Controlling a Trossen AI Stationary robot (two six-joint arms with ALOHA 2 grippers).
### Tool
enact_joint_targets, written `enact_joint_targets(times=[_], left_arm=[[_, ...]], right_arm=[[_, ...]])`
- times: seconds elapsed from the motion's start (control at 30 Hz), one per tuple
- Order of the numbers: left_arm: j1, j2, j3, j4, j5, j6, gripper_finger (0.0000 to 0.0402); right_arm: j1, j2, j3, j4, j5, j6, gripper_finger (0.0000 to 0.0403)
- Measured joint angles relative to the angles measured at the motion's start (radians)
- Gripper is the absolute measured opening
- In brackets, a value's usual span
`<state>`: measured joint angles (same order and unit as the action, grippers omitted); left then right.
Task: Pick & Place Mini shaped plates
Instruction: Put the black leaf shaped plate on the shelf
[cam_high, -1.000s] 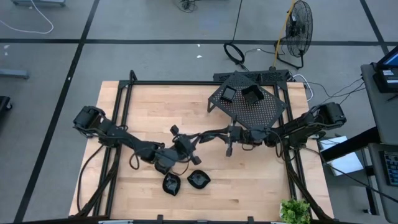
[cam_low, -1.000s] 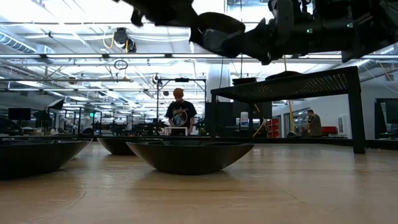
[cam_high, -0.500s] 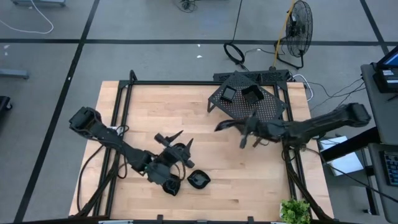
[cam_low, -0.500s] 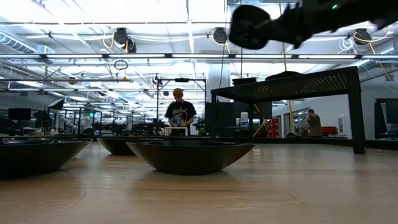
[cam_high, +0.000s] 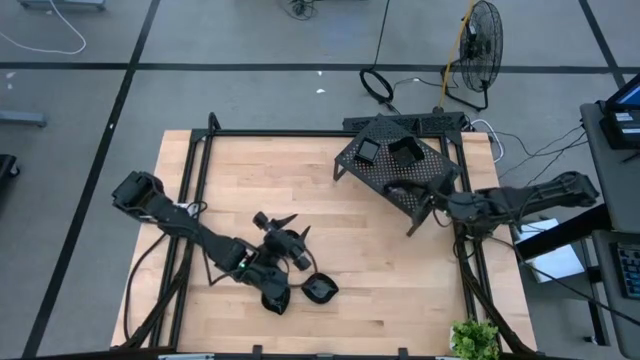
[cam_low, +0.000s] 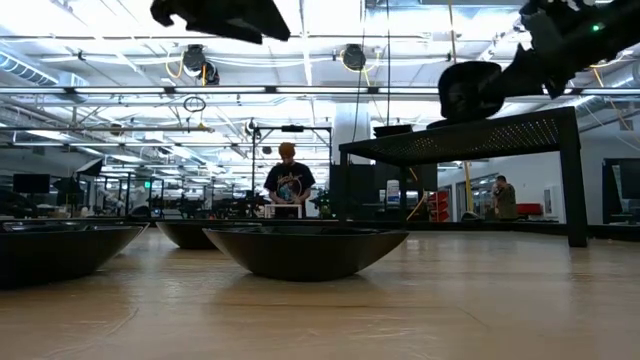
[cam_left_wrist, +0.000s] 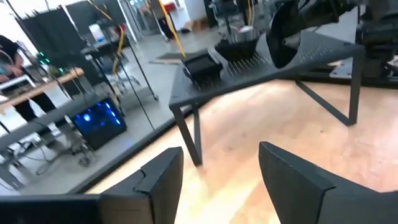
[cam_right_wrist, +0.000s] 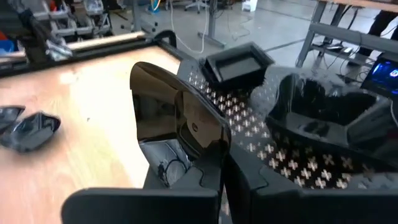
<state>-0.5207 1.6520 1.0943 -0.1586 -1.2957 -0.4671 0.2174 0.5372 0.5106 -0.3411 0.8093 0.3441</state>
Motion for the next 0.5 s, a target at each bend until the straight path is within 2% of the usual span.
enact_joint_targets(times=[0.2, 0.3, 0.5], left_arm=[[0.034, 0.000, 0.000, -0.031, 0.105, -0.040, 0.0186], [0.046, 0.000, 0.000, -0.031, 0.158, -0.040, 0.0176], [0.058, 0.000, 0.000, -0.032, 0.223, -0.040, 0.0162]], right_arm=[[0.021, -0.089, 0.000, -0.113, 0.007, 0.037, 0.0001], [0.020, -0.127, 0.000, -0.150, 0.058, 0.061, 0.0001], [0.020, -0.145, 0.000, -0.233, 0.080, 0.115, 0.0004]])
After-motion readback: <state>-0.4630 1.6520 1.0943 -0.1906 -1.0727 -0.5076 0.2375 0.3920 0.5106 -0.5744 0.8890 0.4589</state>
